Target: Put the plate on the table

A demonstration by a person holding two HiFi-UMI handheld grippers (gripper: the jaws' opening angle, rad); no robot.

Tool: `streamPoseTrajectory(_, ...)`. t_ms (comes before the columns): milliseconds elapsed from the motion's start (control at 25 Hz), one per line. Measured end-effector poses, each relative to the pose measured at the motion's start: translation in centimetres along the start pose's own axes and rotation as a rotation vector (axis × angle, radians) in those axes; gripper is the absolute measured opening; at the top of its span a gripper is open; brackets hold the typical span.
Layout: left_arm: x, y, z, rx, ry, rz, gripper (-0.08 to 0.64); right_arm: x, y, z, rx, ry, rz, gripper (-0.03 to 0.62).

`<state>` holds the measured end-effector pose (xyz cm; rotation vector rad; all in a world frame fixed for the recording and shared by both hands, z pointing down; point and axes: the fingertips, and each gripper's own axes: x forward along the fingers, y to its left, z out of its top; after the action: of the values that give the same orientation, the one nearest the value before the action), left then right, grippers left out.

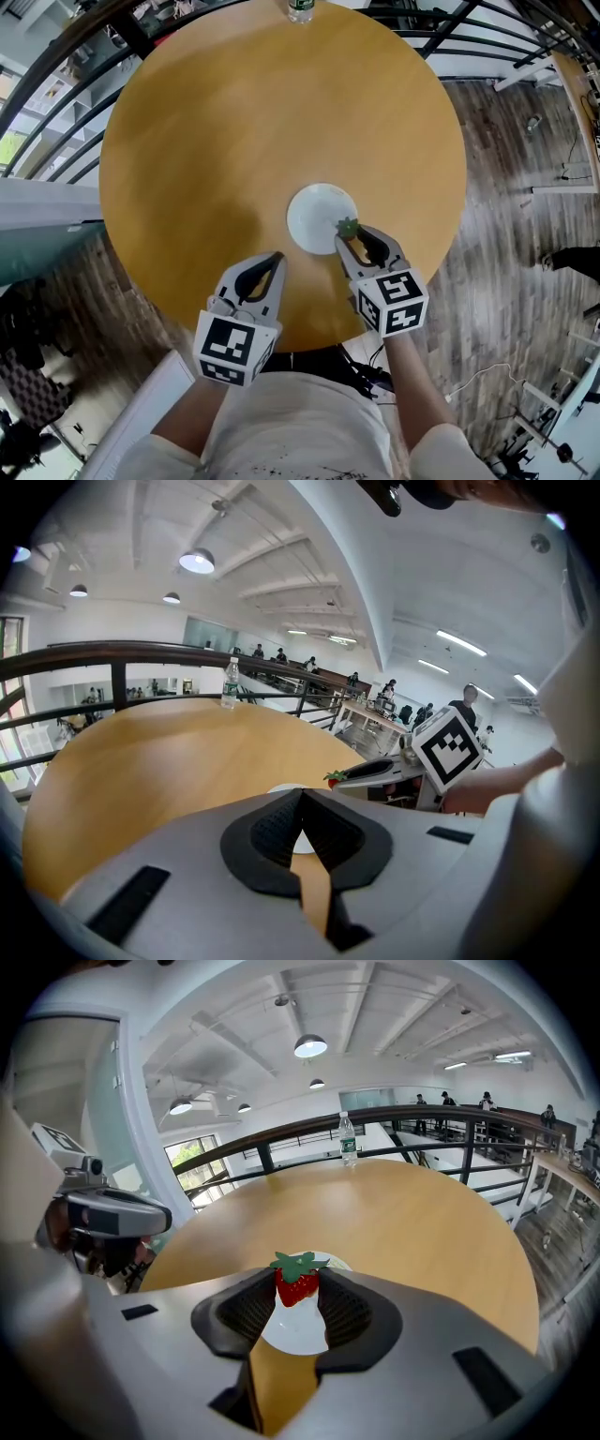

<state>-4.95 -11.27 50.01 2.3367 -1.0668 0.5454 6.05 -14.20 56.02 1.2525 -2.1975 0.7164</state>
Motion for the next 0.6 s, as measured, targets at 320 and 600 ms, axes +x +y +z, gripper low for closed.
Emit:
streamPoseTrajectory(320, 0.3, 0.5, -1.0, -0.002, 0.014, -0.002, 0.023, 2.9, -0.8, -1.8, -0.006, 0.051, -0.019, 0.153)
streamPoseTrajectory(600, 0.9, 0.9, -1.7, -0.019, 0.027, 0.004, 0.023, 4.5, -1.6, -3.2, -0.048, 0.104, -0.031, 0.153)
